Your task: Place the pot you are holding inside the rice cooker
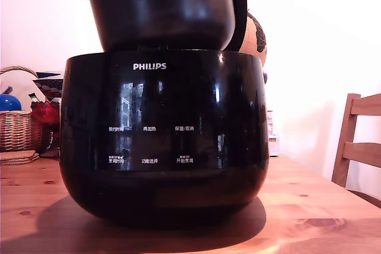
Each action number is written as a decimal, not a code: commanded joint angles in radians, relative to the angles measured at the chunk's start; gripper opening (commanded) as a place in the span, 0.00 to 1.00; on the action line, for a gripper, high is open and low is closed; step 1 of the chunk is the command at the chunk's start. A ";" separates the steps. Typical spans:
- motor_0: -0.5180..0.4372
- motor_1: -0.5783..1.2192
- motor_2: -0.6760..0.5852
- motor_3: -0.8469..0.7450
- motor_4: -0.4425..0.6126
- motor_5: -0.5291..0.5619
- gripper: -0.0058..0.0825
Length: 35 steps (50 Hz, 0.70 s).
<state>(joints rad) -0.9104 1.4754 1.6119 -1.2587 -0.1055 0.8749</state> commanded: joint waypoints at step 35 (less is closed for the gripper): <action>0.045 0.096 0.027 0.016 0.042 0.210 0.04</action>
<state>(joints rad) -0.8639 1.5700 1.6119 -1.2633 -0.0608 1.0779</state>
